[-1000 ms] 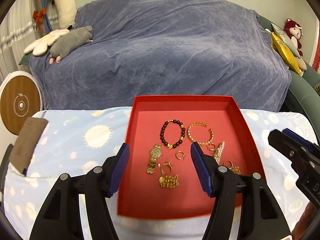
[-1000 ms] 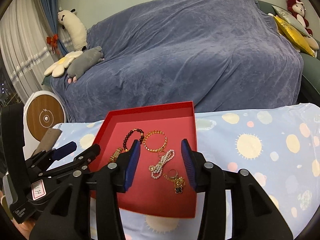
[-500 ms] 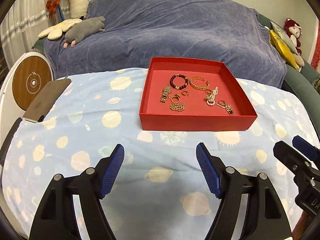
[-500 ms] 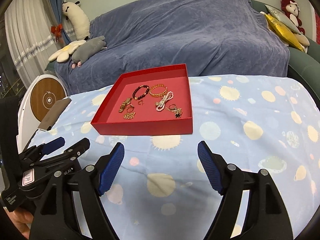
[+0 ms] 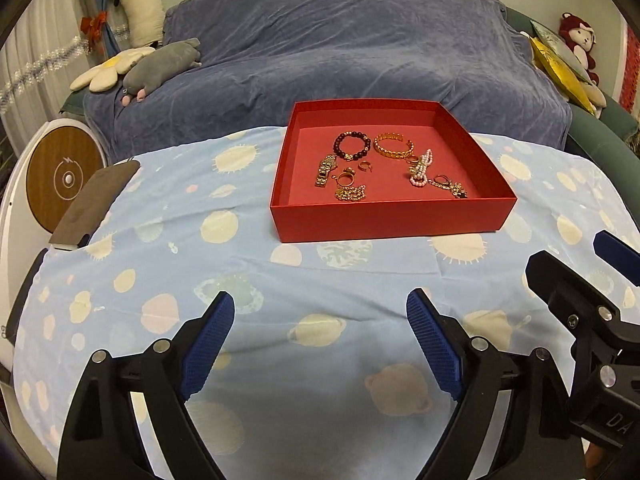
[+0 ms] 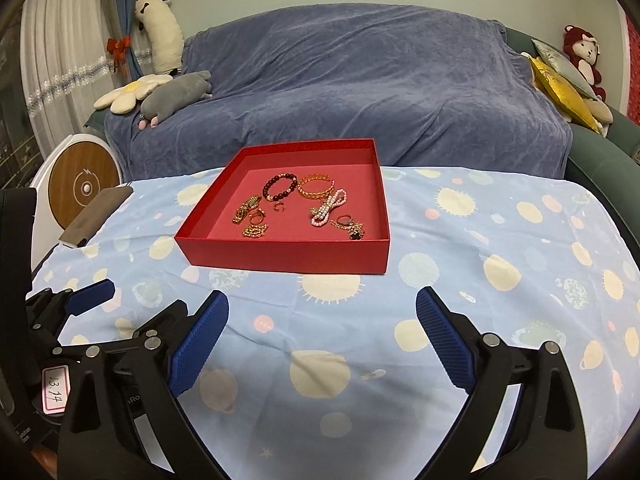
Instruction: Organize jewelry
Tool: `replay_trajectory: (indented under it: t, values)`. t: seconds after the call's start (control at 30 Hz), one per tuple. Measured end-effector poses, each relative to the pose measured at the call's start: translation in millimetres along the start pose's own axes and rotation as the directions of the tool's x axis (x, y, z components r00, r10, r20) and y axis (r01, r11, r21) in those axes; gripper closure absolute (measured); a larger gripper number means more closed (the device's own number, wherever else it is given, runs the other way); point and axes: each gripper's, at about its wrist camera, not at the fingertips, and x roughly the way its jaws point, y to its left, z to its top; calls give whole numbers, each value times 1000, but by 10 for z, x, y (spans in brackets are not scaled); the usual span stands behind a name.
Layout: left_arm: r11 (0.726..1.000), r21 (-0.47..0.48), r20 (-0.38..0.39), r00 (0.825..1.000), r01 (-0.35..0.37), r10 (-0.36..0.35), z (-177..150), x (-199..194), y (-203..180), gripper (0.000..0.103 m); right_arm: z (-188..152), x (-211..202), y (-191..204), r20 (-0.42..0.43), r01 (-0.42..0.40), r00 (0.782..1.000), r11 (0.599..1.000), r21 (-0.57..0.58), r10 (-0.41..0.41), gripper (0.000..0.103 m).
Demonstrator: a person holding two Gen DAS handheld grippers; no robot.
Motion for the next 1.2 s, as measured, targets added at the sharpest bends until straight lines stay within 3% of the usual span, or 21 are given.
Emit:
replay_trajectory:
  t: [1.2]
  values:
    - [998,-54,3,999,-39,39,-6,-39,85,17,-101,-11,-57,-4,46,999,999,2,-46,7]
